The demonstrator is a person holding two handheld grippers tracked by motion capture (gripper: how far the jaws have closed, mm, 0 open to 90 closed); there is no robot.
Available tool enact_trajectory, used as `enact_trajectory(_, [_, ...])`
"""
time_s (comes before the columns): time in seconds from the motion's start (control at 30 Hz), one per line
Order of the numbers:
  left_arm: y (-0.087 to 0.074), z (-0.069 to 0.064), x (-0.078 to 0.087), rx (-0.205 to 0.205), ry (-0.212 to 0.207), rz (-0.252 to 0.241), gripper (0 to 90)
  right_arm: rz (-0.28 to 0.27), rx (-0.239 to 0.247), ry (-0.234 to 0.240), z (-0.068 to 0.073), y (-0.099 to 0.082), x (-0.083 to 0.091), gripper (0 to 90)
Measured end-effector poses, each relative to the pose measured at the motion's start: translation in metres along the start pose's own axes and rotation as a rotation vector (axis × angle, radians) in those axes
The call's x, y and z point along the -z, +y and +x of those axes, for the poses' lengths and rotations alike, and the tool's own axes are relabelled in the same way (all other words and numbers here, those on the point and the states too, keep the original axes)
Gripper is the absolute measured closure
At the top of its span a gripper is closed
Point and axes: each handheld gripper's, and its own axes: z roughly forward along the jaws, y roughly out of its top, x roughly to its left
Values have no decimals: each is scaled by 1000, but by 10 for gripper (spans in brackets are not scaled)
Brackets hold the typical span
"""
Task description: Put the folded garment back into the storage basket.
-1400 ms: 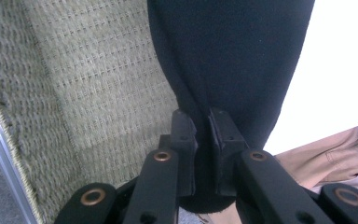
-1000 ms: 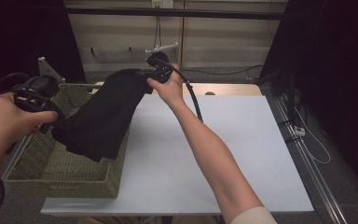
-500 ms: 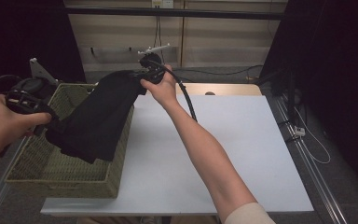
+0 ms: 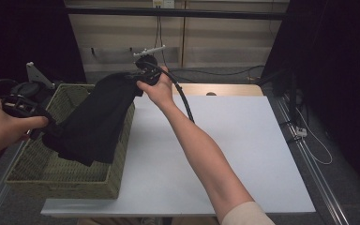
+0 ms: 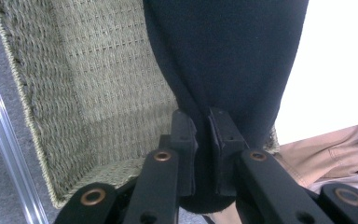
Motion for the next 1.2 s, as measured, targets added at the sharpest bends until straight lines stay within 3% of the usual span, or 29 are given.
enact_trajectory(0.5, [-11, 12, 3, 26, 7, 4, 821, 16, 7, 32, 12, 2, -22, 790])
enact_trajectory(1.2, [-16, 28, -10, 62, -4, 16, 821, 28, 25, 50, 19, 0, -52, 790])
